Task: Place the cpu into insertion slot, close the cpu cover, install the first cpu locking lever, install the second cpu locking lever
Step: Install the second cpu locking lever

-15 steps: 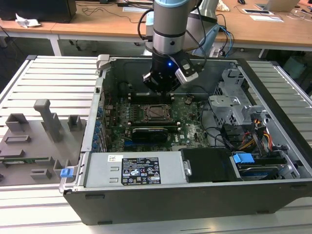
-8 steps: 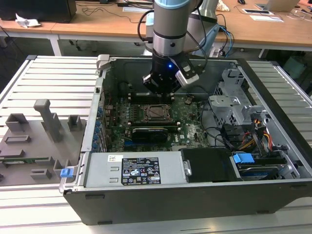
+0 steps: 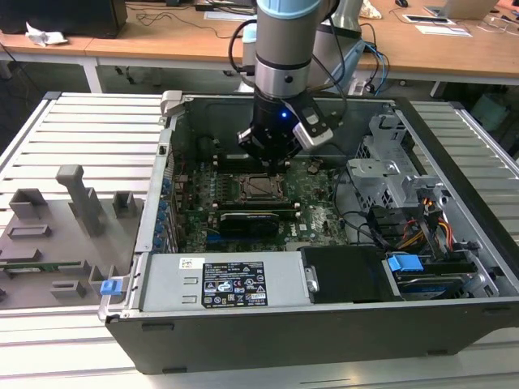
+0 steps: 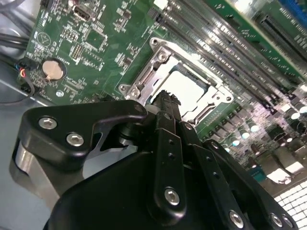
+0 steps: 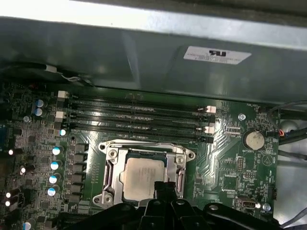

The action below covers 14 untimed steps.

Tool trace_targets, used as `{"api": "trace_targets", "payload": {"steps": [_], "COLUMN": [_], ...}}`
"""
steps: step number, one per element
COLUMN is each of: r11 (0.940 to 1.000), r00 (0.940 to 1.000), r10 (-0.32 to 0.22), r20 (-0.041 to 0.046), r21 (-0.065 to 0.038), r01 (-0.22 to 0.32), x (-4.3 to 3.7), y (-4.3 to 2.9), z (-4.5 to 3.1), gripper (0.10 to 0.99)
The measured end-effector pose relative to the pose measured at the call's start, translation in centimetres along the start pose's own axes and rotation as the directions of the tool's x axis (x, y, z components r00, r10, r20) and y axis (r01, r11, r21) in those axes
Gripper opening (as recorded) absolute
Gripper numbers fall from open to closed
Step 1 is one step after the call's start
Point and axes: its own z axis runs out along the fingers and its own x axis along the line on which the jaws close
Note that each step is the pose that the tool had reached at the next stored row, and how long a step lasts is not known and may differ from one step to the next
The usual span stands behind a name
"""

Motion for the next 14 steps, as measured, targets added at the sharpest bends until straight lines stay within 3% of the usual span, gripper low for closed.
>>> {"api": "trace_targets", "payload": {"steps": [3, 10, 14], "r11": [1.0000, 1.0000, 1.0000], "r00": [1.0000, 1.0000, 1.0000], "r10": [0.000, 0.000, 0.000], "r20": [-0.0001, -0.0002, -0.0002], "r21": [0.000, 0.000, 0.000], "r01": [0.000, 0.000, 0.000], "x": [0.04, 0.04, 0.08], "y": [-0.44, -0.56, -1.01], "z": [-0.02, -0.43, -0.45], "gripper": [0.106, 0.106, 0.106]}}
